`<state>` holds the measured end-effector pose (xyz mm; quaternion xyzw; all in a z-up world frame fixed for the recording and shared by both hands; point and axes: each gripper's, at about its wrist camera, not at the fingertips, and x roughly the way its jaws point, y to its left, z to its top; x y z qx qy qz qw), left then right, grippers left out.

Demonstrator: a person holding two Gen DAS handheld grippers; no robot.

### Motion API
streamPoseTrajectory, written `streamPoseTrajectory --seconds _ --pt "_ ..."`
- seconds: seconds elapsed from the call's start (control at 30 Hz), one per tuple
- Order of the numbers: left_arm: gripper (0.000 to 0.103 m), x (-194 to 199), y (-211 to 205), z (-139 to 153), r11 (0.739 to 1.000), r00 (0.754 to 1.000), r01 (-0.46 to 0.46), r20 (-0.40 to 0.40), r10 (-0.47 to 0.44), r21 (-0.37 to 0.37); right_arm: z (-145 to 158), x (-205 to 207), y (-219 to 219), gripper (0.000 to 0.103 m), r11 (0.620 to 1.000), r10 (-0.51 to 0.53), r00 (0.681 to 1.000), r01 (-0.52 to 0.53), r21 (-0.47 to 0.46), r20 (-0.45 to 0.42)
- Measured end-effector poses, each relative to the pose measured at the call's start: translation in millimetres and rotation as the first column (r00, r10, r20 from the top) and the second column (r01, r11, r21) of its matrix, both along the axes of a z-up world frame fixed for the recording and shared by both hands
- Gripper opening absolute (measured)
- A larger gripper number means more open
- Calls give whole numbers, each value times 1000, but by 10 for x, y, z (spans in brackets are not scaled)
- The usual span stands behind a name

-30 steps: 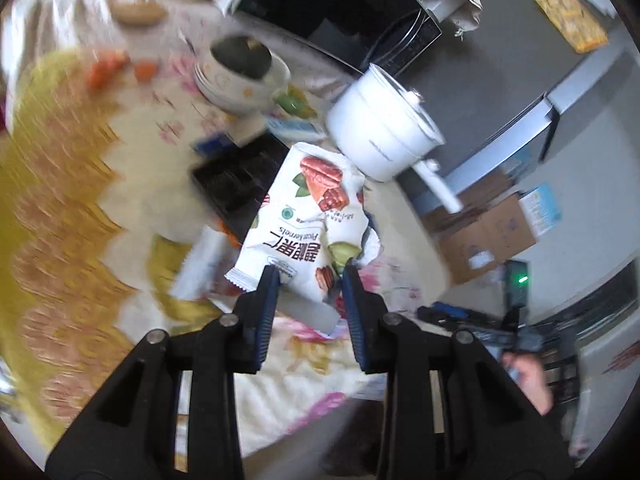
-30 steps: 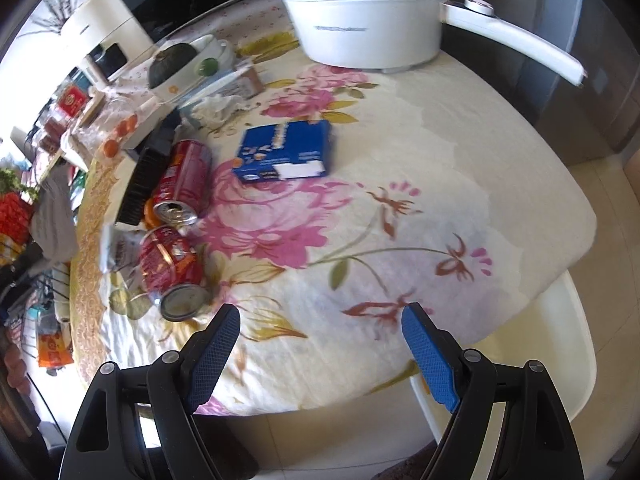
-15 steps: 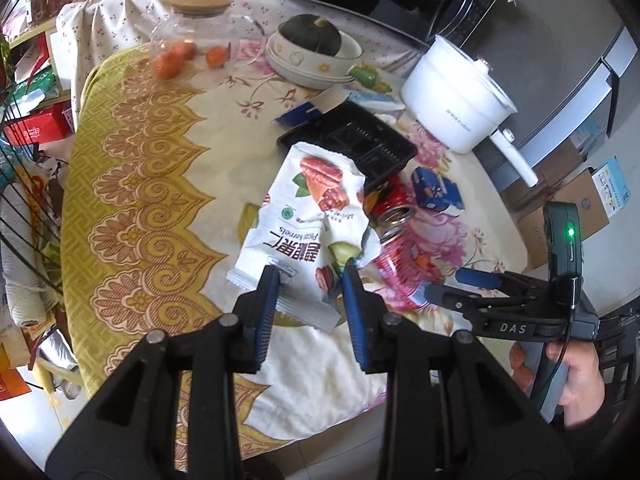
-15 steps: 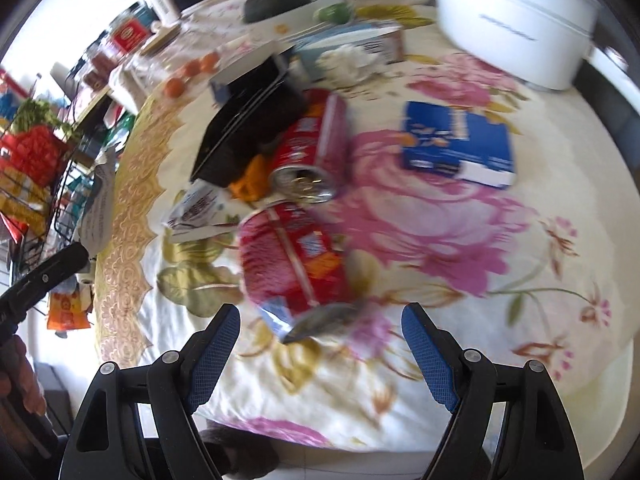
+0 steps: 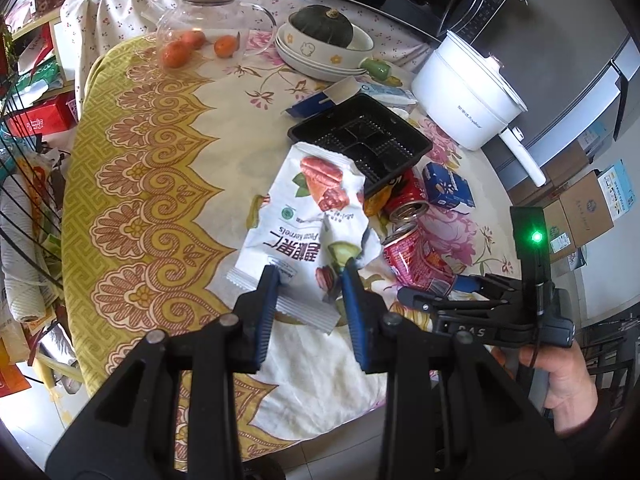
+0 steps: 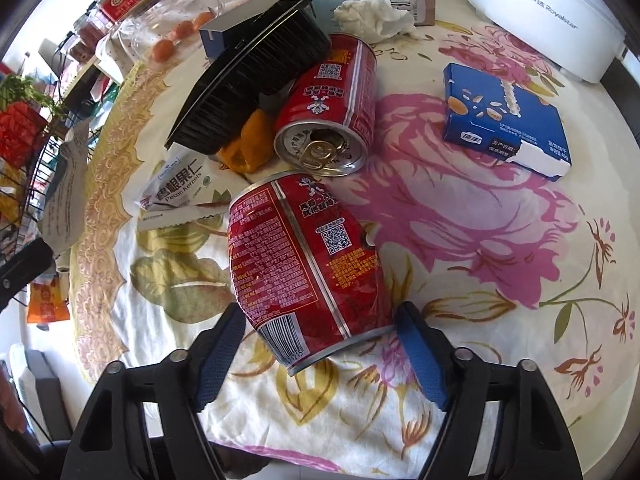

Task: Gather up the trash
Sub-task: 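Grasp the red drink can with the right tool, then carry the white bag in the left tool while the right tool carries the red can to the bin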

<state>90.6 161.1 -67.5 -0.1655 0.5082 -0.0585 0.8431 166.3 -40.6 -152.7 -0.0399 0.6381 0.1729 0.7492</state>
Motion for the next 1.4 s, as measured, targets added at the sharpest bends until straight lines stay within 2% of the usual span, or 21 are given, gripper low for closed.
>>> streamPoseTrajectory --seconds 0.07,0.33,0.5,0.97,1.4 --pt "35 4 -20 2 1000 1000 2 0 -2 -1 3 -6 19 66 1000 10 1000 -9 -13 5" --pt "35 20 -152 30 1000 1000 15 7 -15 12 150 -122 -25 63 999 17 999 -16 -34 47" --pt "35 57 -312 43 999 999 45 8 -45 25 297 -175 -209 62 999 15 997 -13 -33 77" --pt "35 239 -1140 45 982 983 181 10 -182 54 528 -308 -1231 61 995 -83 989 89 -46 119" --pt "35 356 -2092 -39 936 941 338 -5 -339 95 665 -577 -2249 61 977 -203 969 210 -42 139"
